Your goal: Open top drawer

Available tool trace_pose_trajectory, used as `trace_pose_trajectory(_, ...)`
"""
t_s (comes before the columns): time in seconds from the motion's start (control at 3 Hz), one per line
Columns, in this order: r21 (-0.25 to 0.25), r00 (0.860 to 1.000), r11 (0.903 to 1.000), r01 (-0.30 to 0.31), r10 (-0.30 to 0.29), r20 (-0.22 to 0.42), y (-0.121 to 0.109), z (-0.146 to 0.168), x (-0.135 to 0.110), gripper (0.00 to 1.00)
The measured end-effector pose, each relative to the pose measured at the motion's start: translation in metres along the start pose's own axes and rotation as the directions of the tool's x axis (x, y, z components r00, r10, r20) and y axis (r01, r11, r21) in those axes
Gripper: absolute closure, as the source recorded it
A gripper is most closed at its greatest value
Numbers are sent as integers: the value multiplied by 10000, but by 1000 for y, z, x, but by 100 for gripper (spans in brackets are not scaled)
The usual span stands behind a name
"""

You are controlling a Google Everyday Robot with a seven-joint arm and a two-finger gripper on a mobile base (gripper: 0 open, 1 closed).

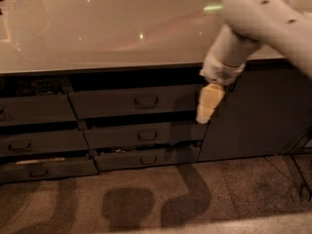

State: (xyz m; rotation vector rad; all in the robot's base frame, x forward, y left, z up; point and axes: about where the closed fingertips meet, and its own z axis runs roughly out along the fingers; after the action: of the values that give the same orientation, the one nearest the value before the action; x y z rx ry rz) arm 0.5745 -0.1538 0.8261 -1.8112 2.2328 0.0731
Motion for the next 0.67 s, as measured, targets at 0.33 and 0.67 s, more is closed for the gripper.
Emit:
trace_pose_trajectory(0.33,-77,9827,9899,1418,-1417,-1195,23,27,-47,0)
trace_pose_trajectory(0.67,-76,9827,9899,1419,-1418,-1195,23,27,-47,0)
